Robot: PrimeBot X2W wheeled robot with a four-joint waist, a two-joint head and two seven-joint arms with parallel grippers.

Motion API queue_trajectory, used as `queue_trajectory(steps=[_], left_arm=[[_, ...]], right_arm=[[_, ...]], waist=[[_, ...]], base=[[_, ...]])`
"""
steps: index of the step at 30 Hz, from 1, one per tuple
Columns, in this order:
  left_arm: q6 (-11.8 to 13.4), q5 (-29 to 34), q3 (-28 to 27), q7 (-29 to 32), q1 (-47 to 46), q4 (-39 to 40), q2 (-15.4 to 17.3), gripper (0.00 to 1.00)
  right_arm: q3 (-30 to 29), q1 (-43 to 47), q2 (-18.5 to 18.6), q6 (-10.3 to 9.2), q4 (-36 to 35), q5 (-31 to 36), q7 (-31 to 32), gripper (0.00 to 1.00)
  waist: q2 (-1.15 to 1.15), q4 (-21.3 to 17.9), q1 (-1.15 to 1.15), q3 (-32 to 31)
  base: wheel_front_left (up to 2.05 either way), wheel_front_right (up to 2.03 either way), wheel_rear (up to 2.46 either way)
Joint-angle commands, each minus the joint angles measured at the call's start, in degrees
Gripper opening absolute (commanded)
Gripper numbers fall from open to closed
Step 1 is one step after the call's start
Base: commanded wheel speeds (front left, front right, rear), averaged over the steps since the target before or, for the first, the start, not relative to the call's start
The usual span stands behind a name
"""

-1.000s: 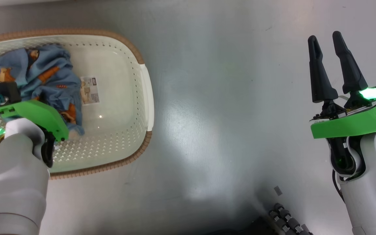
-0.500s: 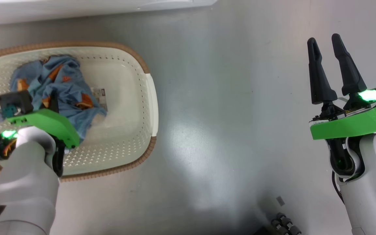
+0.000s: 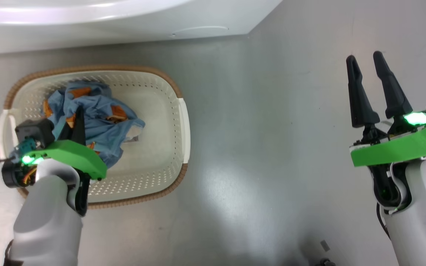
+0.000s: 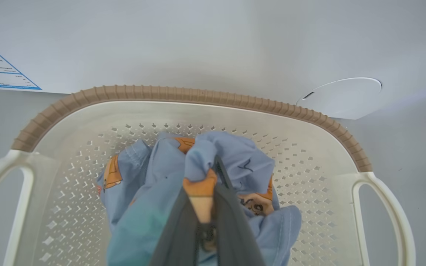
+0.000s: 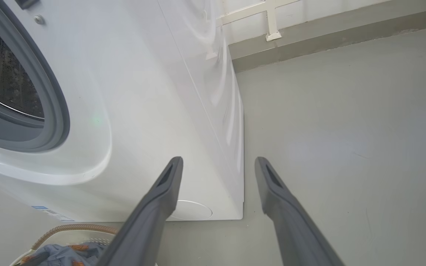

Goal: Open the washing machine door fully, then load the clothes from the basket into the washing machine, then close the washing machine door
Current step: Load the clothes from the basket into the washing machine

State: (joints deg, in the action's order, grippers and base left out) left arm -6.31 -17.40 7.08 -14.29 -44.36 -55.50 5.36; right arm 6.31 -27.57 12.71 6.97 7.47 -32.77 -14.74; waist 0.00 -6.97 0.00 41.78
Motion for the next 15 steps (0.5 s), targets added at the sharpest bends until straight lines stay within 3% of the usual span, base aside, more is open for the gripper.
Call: queue_trajectory(steps=[1, 15], left_arm=[[-0.2, 0.1, -1.5, -0.7, 2.6, 2.1, 1.7, 0.00], [1.5, 4.0, -2.1, -0.7, 14.8, 25.3, -0.6, 0.00]], right_arm=[[0.7, 2.9, 0.4, 0.52, -1.0, -0.2, -0.3, 1.00], [0.9, 5.0, 1.0, 0.52, 0.1, 0.0, -0.3, 1.00]], waist=[[0.00, 0.5, 0.00, -0.9], [0.00, 1.7, 0.00, -5.5]], base=[[0.00, 0.00, 0.00], [0.00, 0.00, 0.00]])
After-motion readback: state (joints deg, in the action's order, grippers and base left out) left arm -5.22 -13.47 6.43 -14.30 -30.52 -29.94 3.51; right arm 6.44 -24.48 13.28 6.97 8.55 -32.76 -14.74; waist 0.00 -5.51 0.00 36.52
